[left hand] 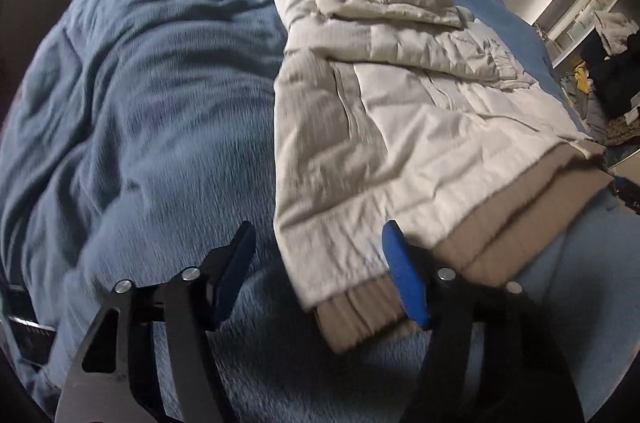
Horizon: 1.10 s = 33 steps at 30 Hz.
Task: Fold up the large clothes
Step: 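Grasp the brown-trimmed hem with both grippers, then lift the hem and fold it over toward the hood with both grippers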
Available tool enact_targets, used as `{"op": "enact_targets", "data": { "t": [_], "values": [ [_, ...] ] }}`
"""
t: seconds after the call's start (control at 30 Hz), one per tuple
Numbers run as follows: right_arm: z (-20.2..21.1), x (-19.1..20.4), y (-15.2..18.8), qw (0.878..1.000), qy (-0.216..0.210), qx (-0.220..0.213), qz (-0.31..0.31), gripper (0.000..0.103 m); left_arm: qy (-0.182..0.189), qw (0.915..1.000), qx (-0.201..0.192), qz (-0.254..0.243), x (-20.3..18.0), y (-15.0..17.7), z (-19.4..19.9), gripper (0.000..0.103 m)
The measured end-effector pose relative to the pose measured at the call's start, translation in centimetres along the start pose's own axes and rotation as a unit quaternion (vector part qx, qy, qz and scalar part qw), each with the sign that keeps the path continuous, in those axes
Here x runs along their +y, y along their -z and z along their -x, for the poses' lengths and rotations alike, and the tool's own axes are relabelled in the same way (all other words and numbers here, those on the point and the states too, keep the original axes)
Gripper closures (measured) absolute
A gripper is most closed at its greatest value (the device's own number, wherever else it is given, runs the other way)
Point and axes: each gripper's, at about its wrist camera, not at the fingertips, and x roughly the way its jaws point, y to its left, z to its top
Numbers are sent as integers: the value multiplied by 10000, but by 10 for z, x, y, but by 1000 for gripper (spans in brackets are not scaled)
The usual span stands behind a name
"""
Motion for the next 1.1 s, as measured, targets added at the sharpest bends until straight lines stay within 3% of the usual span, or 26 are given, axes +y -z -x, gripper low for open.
{"op": "enact_targets", "data": {
  "t": [0.3,0.57,0.63,0.67,0.7,0.77,0.83,0.9,1.1],
  "values": [
    [3,-16,13,9942,-602,433,-782,49,669,9968,256,345,10,13,1,42],
    [-15,-28,24,9797,-1163,787,-1428,49,811,9961,267,232,6,11,-8,42],
    [-18,-32,24,9751,-1309,837,-1583,49,1082,9925,325,475,16,12,-15,42],
    [-19,-32,24,9743,-1354,848,-1587,54,1249,9893,353,667,21,12,-17,42],
    [-17,-29,22,9746,-1449,776,-1522,71,1257,9893,333,655,22,11,-15,45],
    [-9,-21,16,9837,-1230,558,-1186,86,1128,9926,234,398,13,9,-8,58],
    [1,-16,9,9885,-1151,266,-946,89,948,9953,49,167,6,5,2,74],
    [11,-16,1,9896,-1134,5,-881,91,1046,9942,-109,222,10,1,9,83],
    [37,-24,-33,9892,-1079,-621,-770,92,1222,9903,-626,220,14,-26,35,88]
  ]
}}
